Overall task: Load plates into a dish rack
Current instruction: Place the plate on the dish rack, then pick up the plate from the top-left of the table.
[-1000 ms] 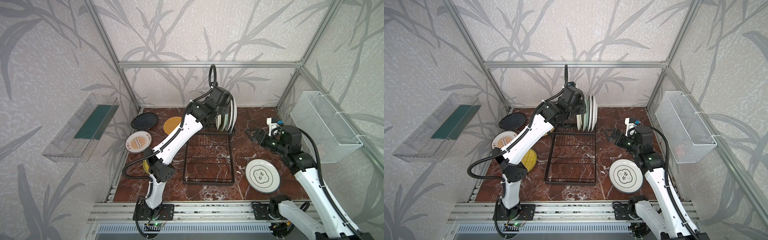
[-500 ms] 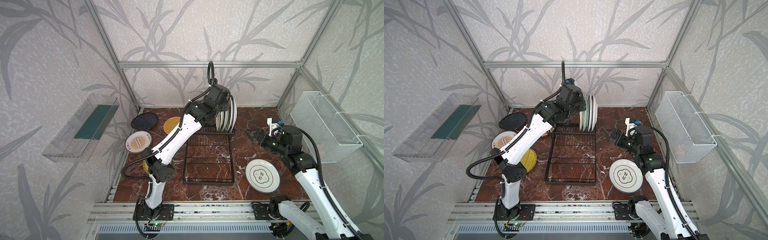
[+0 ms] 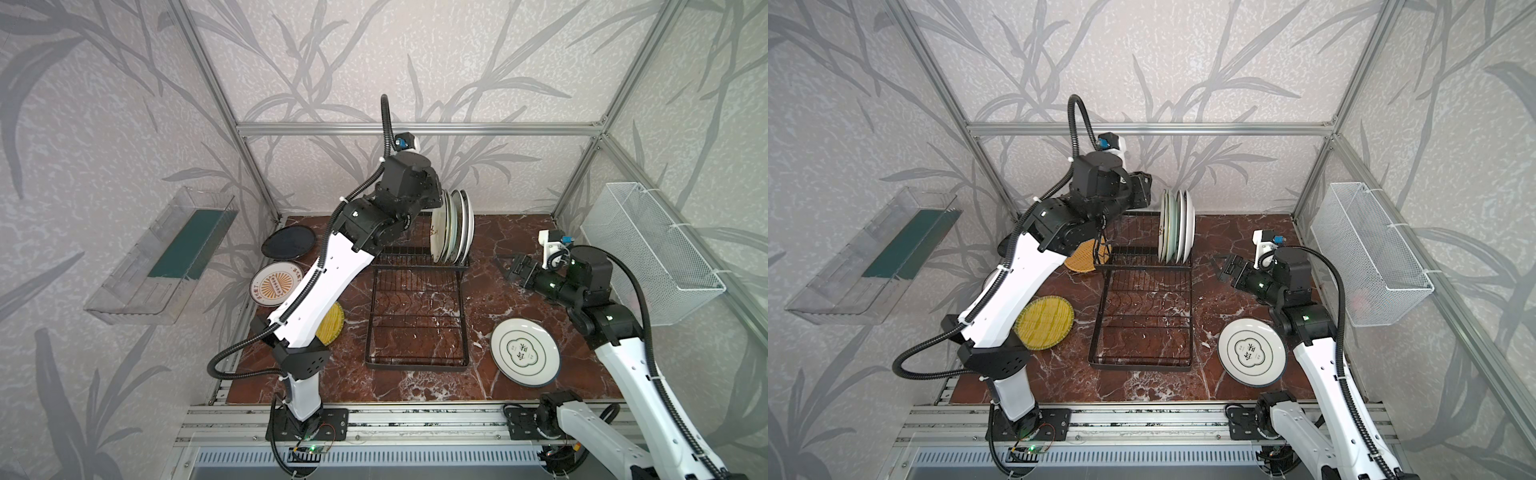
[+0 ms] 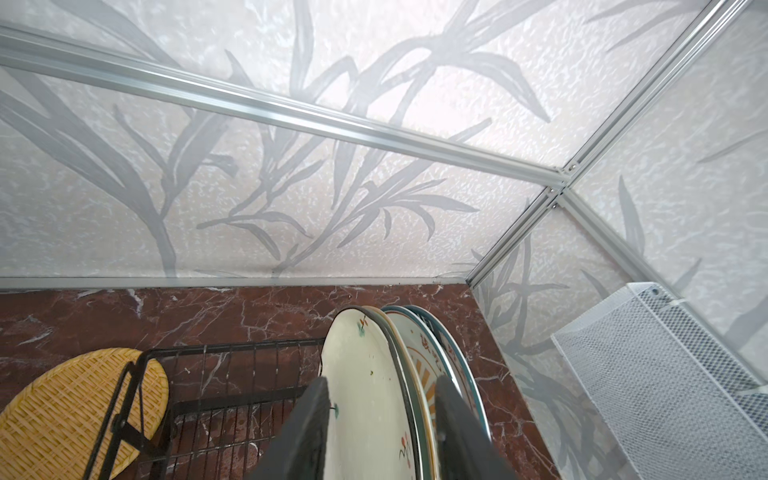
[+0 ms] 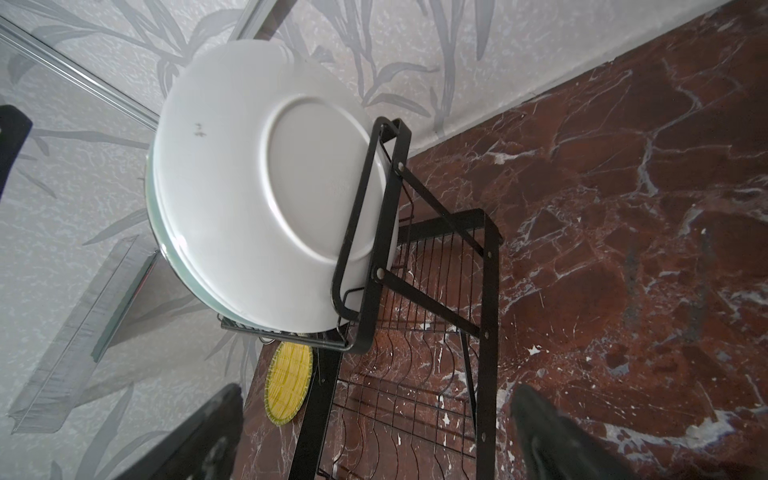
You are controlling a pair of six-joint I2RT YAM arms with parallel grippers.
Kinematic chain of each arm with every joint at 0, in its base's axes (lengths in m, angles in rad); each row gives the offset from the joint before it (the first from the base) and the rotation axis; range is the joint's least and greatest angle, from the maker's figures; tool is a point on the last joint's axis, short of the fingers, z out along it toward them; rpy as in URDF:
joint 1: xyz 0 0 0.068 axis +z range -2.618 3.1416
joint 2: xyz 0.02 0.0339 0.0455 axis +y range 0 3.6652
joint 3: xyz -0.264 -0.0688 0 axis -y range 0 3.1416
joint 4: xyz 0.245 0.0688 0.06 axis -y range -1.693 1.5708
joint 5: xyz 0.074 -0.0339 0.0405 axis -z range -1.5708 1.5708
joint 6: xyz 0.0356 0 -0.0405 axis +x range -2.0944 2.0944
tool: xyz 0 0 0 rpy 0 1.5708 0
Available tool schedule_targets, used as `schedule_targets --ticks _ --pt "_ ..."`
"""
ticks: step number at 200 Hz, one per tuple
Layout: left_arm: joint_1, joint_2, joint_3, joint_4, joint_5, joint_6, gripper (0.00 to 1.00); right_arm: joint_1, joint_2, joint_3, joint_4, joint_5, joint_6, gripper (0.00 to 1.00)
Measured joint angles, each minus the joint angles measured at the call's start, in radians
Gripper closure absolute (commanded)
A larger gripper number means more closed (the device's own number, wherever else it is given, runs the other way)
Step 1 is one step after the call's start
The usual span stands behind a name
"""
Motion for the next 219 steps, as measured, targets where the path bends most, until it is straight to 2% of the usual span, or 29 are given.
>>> schedule_targets --ticks 18,48,75,111,142,174,205,219 --pt "0.025 -0.095 -0.079 0.010 0.021 0.003 0.40 0.010 -0.002 0.014 0.000 0.012 -0.018 0.01" --pt "0.124 -0.328 -0.345 0.043 0.104 -0.027 0.15 0.061 -0.002 0.037 0.005 0.043 -0.058 0.01" --pt "0.270 -0.504 -0.552 0.057 0.216 -0.084 0.07 0.130 -0.002 0.048 0.035 0.064 -0.097 0.01" --pt "0.512 -0.674 -0.823 0.063 0.431 -0.188 0.08 0.260 -0.007 0.052 0.089 0.092 -0.173 0.01" --pt "0.672 -0.707 -1.040 0.082 0.618 -0.283 0.12 0.396 -0.034 0.053 0.100 0.150 -0.255 0.01" --pt "0.736 -0.650 -1.231 0.158 0.724 -0.361 0.24 0.507 -0.078 0.042 0.108 0.209 -0.315 0.01" --pt "0.753 -0.569 -1.361 0.312 0.750 -0.428 0.41 0.589 -0.110 -0.018 0.117 0.262 -0.332 0.01" --pt "0.753 -0.524 -1.395 0.379 0.753 -0.462 0.42 0.616 -0.107 -0.040 0.120 0.278 -0.332 0.01"
